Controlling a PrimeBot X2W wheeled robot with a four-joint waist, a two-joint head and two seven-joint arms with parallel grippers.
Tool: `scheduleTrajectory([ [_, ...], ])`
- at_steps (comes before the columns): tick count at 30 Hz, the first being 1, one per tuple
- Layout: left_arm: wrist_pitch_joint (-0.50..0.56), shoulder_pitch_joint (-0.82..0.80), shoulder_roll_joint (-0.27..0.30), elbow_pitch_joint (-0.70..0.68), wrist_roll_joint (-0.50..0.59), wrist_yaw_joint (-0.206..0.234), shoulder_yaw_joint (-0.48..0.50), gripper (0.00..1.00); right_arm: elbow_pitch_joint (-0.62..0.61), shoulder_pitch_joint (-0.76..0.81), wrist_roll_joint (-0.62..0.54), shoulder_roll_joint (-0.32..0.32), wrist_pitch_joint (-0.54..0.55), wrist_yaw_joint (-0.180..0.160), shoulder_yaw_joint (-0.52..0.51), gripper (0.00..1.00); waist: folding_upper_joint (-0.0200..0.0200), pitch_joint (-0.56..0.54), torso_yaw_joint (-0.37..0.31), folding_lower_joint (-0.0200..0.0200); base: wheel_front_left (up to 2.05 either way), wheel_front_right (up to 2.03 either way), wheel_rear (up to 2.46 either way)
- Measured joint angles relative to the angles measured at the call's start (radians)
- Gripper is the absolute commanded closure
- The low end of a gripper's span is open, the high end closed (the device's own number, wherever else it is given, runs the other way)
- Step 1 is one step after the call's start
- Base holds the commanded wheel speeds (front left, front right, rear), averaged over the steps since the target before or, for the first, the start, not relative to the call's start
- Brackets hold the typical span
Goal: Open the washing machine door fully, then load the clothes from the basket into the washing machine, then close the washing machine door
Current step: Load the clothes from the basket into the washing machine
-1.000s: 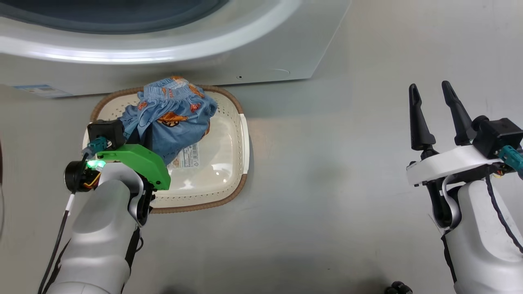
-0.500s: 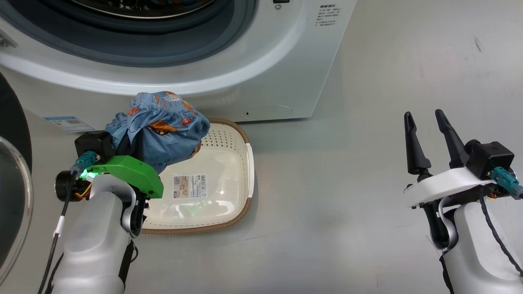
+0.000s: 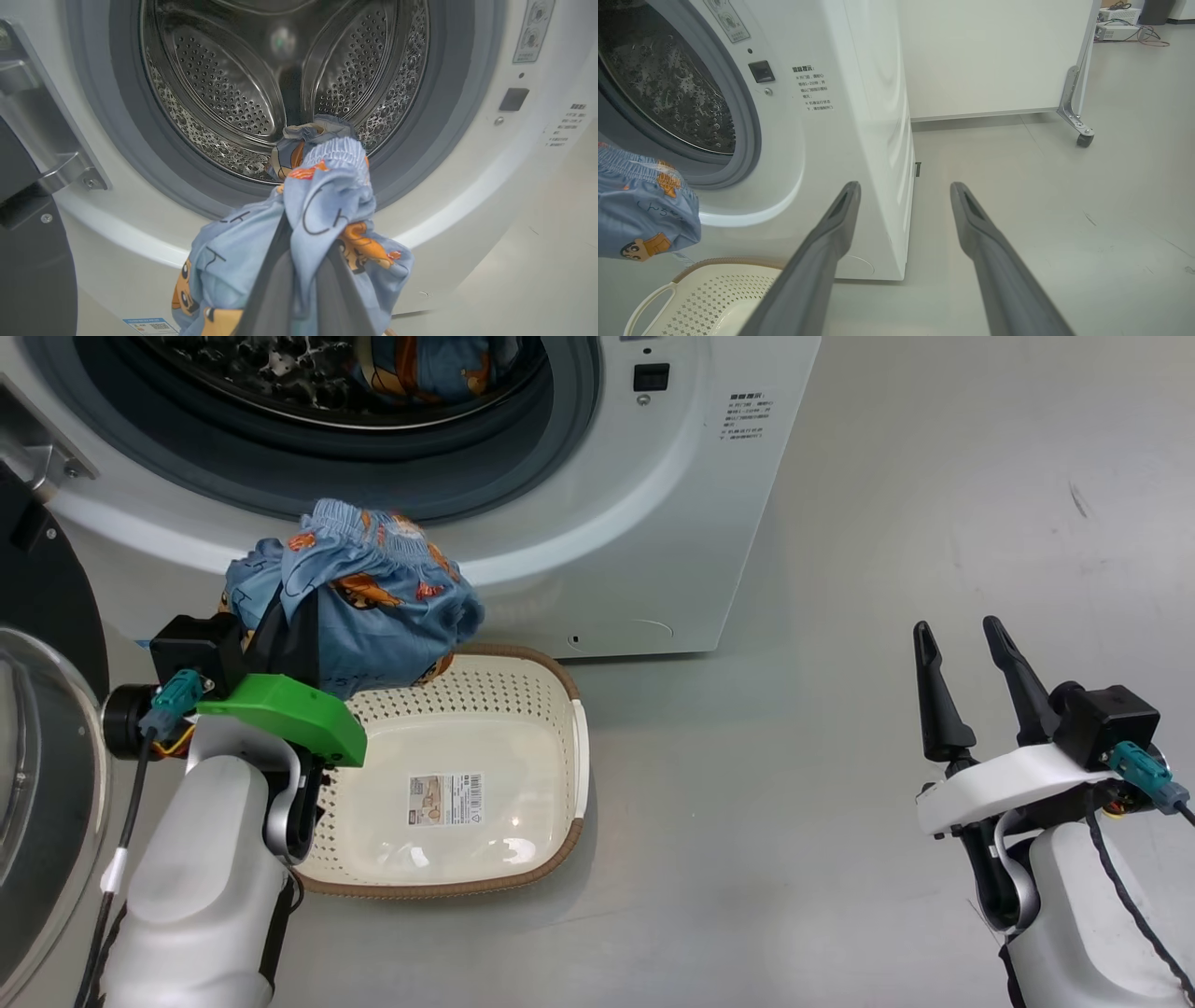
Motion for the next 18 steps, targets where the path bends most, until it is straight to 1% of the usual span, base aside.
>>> scheduleTrajectory([
  [13, 0.0, 0.091, 0.014, -0.146, 0.033, 0.038, 0.052, 1.0, 0.0, 0.018, 0.01, 0.0, 0.0, 0.0, 0.018, 0.0, 0.0, -0.054, 0.006, 0.0, 0.0, 0.0, 0.0],
  [18, 0.0, 0.137, 0.031, -0.183, 0.04, 0.049, 0.072, 1.0, 0.0, 0.021, 0.015, 0.0, 0.0, 0.0, 0.016, 0.0, 0.0, -0.068, 0.004, 0.0, 0.0, 0.0, 0.0],
])
